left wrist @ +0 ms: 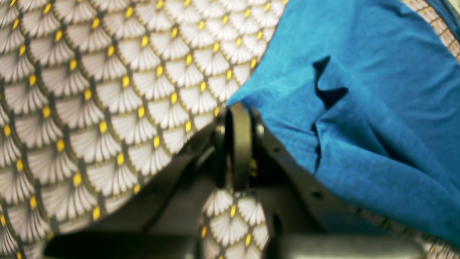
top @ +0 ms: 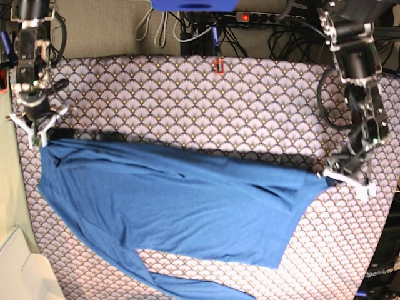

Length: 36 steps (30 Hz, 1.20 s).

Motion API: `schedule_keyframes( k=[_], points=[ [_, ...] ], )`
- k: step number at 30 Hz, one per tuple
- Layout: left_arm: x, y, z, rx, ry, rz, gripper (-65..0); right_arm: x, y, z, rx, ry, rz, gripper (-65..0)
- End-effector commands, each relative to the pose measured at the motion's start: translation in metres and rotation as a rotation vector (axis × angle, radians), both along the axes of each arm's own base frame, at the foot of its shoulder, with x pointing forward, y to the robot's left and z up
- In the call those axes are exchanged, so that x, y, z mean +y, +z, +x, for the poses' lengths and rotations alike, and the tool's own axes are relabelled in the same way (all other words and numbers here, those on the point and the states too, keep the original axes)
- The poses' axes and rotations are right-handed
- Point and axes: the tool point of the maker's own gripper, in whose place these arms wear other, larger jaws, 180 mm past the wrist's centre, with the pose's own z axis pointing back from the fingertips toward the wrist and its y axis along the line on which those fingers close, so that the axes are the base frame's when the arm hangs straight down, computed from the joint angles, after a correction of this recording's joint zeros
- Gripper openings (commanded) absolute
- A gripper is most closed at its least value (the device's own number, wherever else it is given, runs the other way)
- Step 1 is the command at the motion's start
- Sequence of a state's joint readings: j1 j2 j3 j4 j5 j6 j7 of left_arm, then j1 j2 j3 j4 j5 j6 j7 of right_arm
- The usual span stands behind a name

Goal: Fold the T-shirt properly
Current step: 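Lift both grippers and pull the shirt's shoulder edge toward the robot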

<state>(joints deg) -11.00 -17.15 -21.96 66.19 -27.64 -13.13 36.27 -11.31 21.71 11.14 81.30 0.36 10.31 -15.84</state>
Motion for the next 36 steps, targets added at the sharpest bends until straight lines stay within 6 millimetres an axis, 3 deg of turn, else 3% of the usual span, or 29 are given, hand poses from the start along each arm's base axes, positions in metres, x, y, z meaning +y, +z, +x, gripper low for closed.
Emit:
schedule_keyframes(
  k=[1, 16, 31, 36],
  points=[
    [0.01, 0.022, 0.008, -0.064, 0.01, 0.026, -64.5, -0.006, 0.019, 0.007, -0.057, 0.004, -0.029, -65.0],
    [0.002, -0.004, -0.041, 0.0, -0.024, 0.058, -64.5, -0.004, -0.002, -0.033, 0.03, 0.014, -0.035, -65.0],
    [0.002, -0.025, -0.078, 0.041, 0.002, -0.078, -64.6, -0.001, -0.014, -0.071, 0.038, 0.073, -0.041, -65.0],
    [-0.005, -0.016, -0.088, 0.026, -0.03, -0.051, -64.6, -0.011, -0.013, -0.078, 0.043, 0.052, -0.053, -65.0]
  ],
)
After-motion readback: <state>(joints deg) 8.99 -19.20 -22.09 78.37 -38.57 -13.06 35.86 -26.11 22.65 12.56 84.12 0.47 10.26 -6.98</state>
